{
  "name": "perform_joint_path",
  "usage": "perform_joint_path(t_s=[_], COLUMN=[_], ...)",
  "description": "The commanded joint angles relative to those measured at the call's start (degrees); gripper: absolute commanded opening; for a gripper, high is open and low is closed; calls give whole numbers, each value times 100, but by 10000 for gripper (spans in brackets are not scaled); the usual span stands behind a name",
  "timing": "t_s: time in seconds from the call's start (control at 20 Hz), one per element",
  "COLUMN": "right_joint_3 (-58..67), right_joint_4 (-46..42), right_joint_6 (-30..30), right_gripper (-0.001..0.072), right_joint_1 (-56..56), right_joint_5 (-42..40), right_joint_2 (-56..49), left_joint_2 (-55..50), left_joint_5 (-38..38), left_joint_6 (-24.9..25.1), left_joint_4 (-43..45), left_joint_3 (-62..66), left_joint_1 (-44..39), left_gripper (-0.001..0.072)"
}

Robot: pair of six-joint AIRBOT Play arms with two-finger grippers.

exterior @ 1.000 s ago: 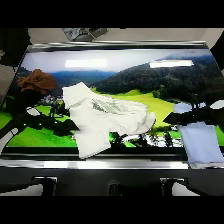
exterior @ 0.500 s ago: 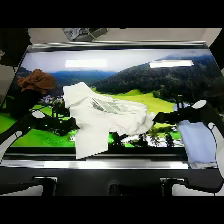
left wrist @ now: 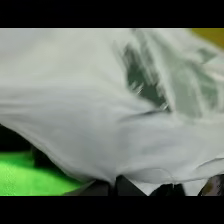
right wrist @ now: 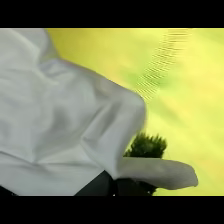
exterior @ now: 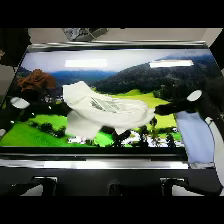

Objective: Fold the shirts.

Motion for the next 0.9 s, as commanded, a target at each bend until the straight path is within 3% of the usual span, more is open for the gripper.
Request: perform_joint_path(t_s=[0.0,0.2,0.3,0.4,0.55,0.7,0.85], right_joint_3=[1305,2813,3023,3023,3023,3025,3025], right_joint_4=[-1049,-1939,-1856,-1923,-1985,-2218,-2234], right_joint_6=[0,511,699,745,748,748,741], right_gripper=[44,44,44,44,44,44,44], right_joint_1=[17,17,17,17,17,17,17], right_joint_5=[129,-282,-341,-389,-345,164,935], right_joint_2=[1228,3143,3895,4439,4780,4763,4339], left_joint_2=[1010,1893,2212,2503,2756,2761,2516], left_joint_5=[-9,-11,-13,-11,-17,-275,-1244], left_joint_6=[-48,-649,-1021,-1069,-1526,-1572,-1858], left_joint_4=[83,195,184,201,470,671,1510], left_joint_3=[1755,4433,5143,5346,5344,5342,5340], left_joint_1=[260,846,931,933,933,933,933], left_gripper=[27,27,28,28,28,28,28])
